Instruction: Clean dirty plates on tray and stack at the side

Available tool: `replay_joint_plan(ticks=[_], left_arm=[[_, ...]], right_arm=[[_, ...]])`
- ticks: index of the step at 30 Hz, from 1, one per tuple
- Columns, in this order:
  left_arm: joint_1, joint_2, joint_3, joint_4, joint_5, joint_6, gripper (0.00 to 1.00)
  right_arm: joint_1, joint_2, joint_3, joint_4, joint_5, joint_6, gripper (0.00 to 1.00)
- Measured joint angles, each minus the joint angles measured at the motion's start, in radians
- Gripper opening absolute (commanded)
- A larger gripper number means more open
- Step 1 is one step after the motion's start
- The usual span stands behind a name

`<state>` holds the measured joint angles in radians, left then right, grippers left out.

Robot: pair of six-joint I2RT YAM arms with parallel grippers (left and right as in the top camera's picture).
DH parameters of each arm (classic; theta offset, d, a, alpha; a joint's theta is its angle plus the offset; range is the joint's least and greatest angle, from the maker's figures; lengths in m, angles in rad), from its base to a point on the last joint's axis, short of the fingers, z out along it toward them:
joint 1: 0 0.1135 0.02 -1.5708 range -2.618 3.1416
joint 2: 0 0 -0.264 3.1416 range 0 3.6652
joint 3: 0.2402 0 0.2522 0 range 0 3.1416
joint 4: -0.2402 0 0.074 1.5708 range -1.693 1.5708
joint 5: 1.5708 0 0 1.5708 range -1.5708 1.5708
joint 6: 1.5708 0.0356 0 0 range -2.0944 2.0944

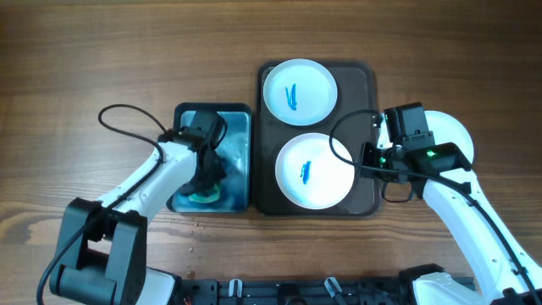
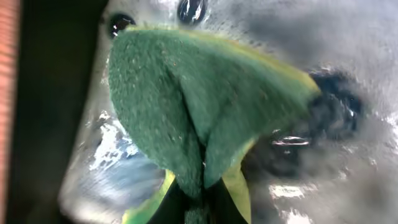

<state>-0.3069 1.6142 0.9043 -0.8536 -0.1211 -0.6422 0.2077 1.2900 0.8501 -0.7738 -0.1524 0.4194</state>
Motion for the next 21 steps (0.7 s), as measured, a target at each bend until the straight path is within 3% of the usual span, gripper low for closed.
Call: replay_joint_plan(ticks=[6, 12, 17, 18, 19, 21], left_arm=[[-0.019, -0.041, 0.277, -0.186, 0.007, 0.067, 0.04], [-0.106, -0.1, 0.467, -0.205, 0.021, 0.111, 0.04], [-0.175, -0.086, 0.47, -0.135, 0.114, 0.117, 0.04], [-0.187, -0.079, 0.47, -0.121, 0.135, 0.118, 0.04], [-0.208, -0.064, 0.47, -0.104, 0.167, 0.117, 0.04], [-0.226, -0.038, 0.469, -0.075, 0.188, 0.115, 0.04]], right_arm=[[-0.002, 0.052, 0.0, 0.024, 0.0, 0.024, 0.35], [-0.002, 0.183, 0.0, 0.039, -0.016, -0.029, 0.38], [-0.002, 0.302, 0.0, 0.065, -0.056, -0.104, 0.23], [-0.002, 0.333, 0.0, 0.08, -0.079, -0.123, 0.09], [-0.002, 0.358, 0.0, 0.094, -0.097, -0.138, 0.05], [-0.002, 0.377, 0.0, 0.113, -0.108, -0.146, 0.04]])
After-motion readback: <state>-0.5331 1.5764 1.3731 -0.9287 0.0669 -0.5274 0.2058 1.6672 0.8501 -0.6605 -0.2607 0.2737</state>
